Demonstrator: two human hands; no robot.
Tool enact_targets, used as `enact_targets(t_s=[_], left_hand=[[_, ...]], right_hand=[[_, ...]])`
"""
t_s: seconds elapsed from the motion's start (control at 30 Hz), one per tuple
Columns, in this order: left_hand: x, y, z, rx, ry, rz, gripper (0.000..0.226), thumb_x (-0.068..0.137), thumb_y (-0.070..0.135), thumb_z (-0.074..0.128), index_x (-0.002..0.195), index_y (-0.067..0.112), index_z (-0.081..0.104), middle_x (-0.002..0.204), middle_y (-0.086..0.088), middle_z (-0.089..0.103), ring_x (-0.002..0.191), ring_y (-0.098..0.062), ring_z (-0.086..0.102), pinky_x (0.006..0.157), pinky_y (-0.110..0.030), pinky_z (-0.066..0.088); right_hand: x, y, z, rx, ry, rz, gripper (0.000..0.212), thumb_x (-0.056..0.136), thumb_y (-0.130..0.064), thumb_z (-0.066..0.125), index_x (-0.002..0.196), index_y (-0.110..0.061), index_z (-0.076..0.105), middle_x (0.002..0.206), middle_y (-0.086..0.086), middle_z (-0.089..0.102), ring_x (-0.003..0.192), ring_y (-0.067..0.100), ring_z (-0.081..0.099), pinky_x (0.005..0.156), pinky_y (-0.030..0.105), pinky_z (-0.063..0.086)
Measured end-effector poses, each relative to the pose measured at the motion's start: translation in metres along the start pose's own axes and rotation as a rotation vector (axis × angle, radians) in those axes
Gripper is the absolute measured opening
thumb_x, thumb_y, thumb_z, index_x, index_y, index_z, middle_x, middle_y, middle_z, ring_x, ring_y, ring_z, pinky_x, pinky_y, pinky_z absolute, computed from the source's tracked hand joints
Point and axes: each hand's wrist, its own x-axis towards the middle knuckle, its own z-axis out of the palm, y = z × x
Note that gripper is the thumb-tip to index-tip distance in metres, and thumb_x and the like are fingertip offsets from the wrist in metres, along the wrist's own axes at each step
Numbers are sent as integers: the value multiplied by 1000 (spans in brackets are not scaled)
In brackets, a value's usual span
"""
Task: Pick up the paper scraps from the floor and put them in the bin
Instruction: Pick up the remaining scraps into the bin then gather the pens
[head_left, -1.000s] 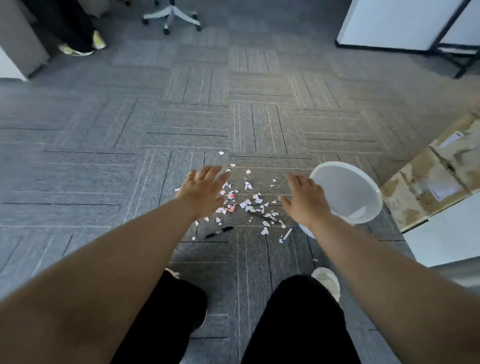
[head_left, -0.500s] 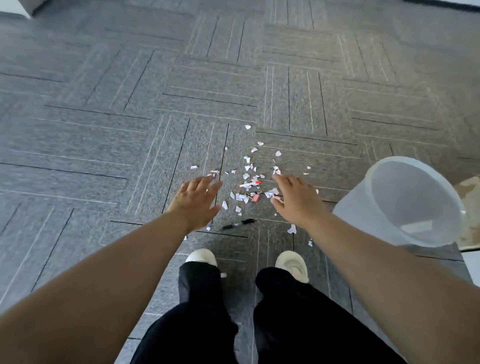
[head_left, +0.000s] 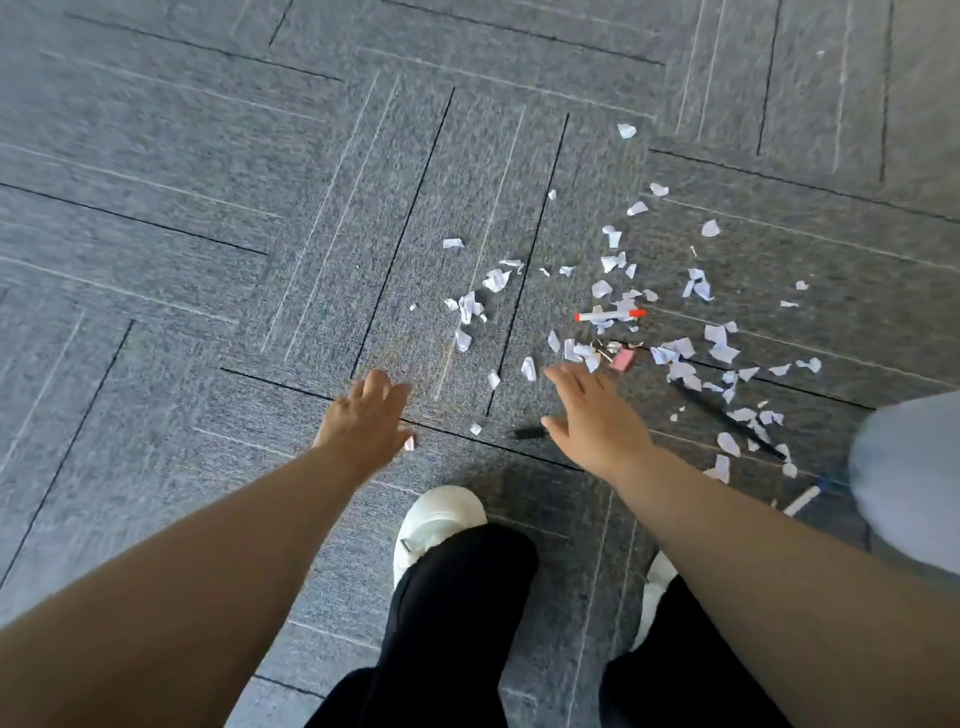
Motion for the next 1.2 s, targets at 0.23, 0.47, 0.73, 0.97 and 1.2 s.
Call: enact_targets(t_s=[0.23,0.47,0.73,0.97,1.2], left_hand=[[25,-5,56,-163,-131,44,60,84,36,59,136,19,31,141,-13,29,112,-28,53,90,-44,51],[33,-8,74,-250,-86,24,29,87,26,57,113,13,51,114,-4,48,86,-14,57,87,-34,52],[47,14,59,-347,-12,50,16,93,18,51,105,12,57,105,1,54,85,-14,58,78,-36,55],[107,52,-3,-271,68,243,56,90,37,48,139,24,24,146,-3,26,132,-24,32,108,-46,29],[180,36,-14,-65,124,142,78,89,59,28,137,31,-27,150,-3,-27,136,-27,-25,113,-51,-8]], right_hand=[[35,-7,49,112,-3,-21,56,93,-29,47,142,-14,25,148,10,25,135,31,21,108,44,26],[34,-7,65,172,67,-43,50,92,-25,49,138,-10,33,142,12,34,130,32,29,105,42,30],[35,18,59,186,154,-1,46,90,-20,54,131,-5,41,135,16,42,125,35,36,104,47,36],[73,60,33,143,251,150,59,88,-24,56,138,-6,31,148,16,25,136,35,20,108,48,29],[139,122,3,82,306,339,77,89,-52,44,146,-15,8,155,16,2,141,35,1,115,51,8]])
